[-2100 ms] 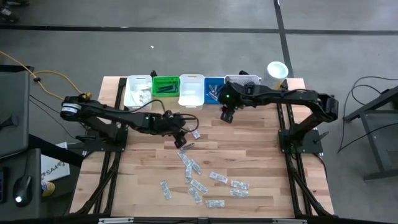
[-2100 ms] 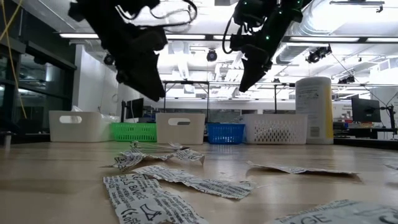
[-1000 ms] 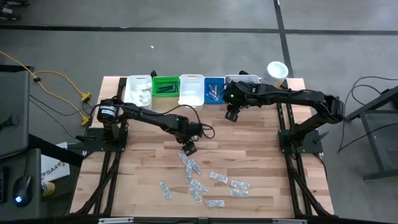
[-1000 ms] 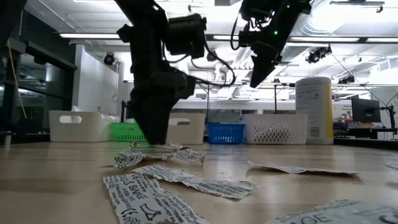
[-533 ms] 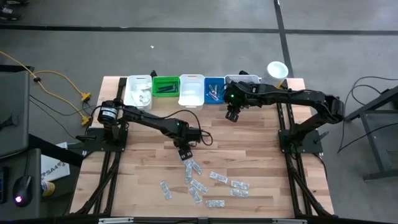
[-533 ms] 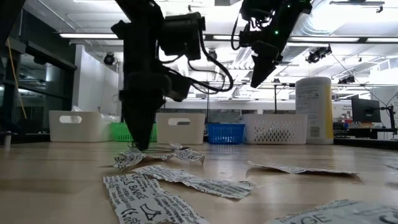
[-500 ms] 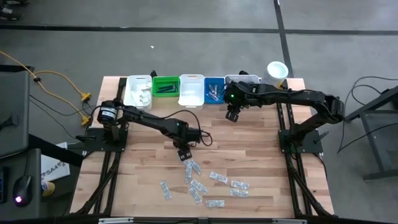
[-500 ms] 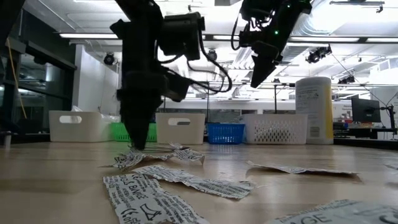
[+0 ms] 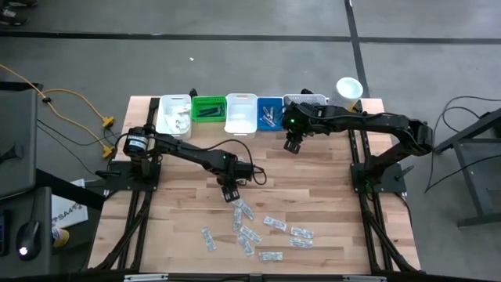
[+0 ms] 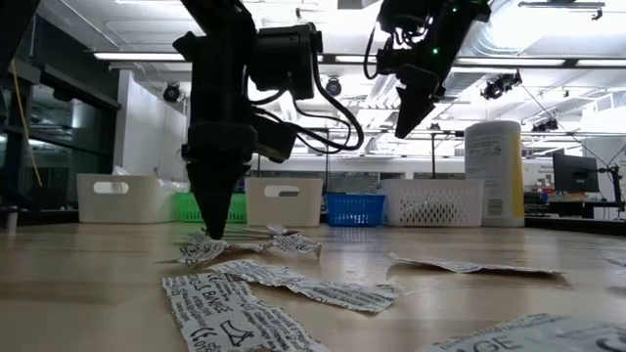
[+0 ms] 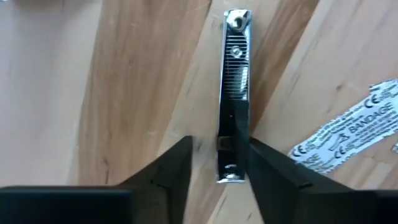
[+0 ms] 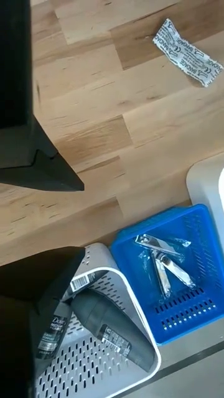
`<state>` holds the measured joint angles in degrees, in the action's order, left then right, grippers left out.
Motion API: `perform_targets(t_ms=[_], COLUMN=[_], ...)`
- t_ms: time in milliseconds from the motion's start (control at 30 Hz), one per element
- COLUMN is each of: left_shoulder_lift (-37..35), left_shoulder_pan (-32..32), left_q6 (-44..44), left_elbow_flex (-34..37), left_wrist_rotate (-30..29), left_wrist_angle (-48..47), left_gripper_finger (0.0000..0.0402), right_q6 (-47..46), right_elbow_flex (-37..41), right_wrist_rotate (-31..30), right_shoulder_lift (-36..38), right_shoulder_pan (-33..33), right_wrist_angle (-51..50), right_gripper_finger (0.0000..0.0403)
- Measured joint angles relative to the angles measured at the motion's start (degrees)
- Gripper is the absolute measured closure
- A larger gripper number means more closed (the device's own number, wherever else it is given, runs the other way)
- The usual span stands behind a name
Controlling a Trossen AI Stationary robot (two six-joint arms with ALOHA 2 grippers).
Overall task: Pick & Place Travel size toiletries
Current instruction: Put the silver nail cutter into the blue bin
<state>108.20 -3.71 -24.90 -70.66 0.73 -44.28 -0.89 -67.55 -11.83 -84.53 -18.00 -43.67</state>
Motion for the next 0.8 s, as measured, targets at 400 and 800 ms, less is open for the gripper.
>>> perform_targets(t_ms=[400, 800], left_shoulder_lift=[-0.15, -0.15], left_shoulder_pan=[-0.05, 4.40], left_q6=[6.69, 17.18], left_elbow_flex=[0.05, 0.07], left_wrist_rotate=[-4.47, -7.53], left_wrist_angle=[3.88, 18.26], left_gripper_finger=[0.0350, 0.0350], right_q6=[-1.64, -4.92], right_elbow_flex=[5.08, 28.82], right_wrist_rotate=[0.41, 1.96], right_shoulder_lift=[1.42, 10.39], right_shoulder_pan=[2.95, 11.85], right_wrist_angle=[-1.81, 28.38], right_gripper_finger=[0.0255, 0.0255])
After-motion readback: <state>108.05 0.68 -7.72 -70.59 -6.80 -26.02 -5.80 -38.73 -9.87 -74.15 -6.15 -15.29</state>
